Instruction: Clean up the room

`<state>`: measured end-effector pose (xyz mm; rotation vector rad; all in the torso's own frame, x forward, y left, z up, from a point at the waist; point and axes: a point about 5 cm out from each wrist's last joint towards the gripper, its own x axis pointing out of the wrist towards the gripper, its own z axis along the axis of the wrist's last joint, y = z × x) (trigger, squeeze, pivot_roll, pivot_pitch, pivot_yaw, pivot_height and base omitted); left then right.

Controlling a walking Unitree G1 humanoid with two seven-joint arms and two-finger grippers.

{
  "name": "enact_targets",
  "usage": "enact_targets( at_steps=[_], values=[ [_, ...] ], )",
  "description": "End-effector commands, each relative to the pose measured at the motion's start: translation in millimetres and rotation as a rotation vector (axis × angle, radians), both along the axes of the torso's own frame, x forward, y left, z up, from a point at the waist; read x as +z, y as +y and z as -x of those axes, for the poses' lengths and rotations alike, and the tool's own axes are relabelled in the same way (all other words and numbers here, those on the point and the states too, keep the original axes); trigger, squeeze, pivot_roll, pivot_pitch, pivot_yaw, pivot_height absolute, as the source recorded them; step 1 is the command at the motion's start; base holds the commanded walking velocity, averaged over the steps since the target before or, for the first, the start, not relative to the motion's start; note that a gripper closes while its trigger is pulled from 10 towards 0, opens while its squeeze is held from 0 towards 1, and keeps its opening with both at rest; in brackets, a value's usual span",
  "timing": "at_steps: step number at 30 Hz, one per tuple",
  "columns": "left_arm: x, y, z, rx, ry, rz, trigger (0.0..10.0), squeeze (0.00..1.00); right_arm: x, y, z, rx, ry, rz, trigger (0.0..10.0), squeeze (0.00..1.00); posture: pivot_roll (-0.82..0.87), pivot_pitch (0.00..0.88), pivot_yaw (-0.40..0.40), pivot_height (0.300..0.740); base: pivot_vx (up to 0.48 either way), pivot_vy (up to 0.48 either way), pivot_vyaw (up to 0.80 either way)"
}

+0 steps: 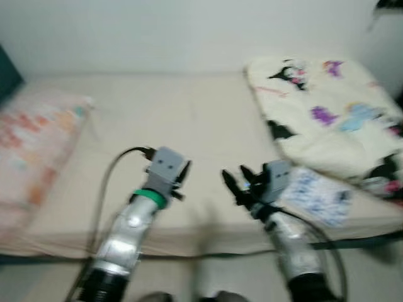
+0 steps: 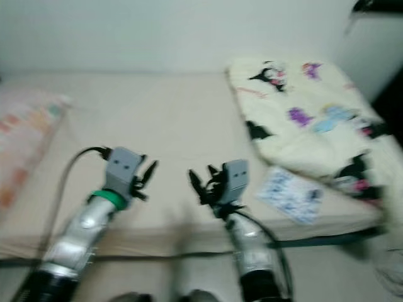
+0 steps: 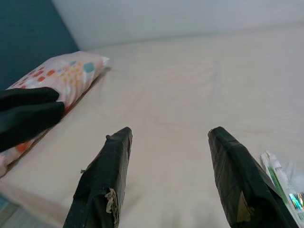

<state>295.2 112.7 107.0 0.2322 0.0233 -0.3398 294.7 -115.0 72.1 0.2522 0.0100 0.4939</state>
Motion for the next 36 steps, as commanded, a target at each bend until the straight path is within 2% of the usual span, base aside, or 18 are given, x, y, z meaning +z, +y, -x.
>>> enact_targets(
  at_steps=[1,10,14,29,36],
  values=[
    [-2.1,-1.1,1.4,-0.003,0.011,0.006,10.0,0.00,-2.1,-1.7,1.3,0.001,0.008,0.009,10.0,0.00,-0.03,0.000,0.030,0.740,0.000,-0.428,0.00],
    [-2.6,-1.8,0.7,-0.001,0.014,0.005,10.0,0.00,-1.6,-2.1,0.7,0.003,0.006,0.009,10.0,0.00,-0.03,0.000,0.028,0.740,0.000,-0.404,0.00],
    [-3.2,-1.3,-0.5,0.007,0.019,0.004,10.0,0.00,-1.3,-2.0,0.5,0.005,0.005,0.009,10.0,0.00,-0.03,0.000,0.028,0.740,0.000,0.000,0.00],
    [-2.9,1.3,-3.5,0.032,0.022,0.002,10.0,0.00,-0.9,-3.0,0.1,0.004,0.003,0.014,10.0,0.00,-0.04,0.000,0.028,0.740,0.412,0.000,0.00],
    [-2.2,3.2,-4.7,0.053,0.025,0.018,10.0,0.00,-1.0,-3.4,0.2,0.002,0.003,0.014,10.0,0.00,-0.04,0.000,0.030,0.740,0.000,0.000,0.00]
  ],
)
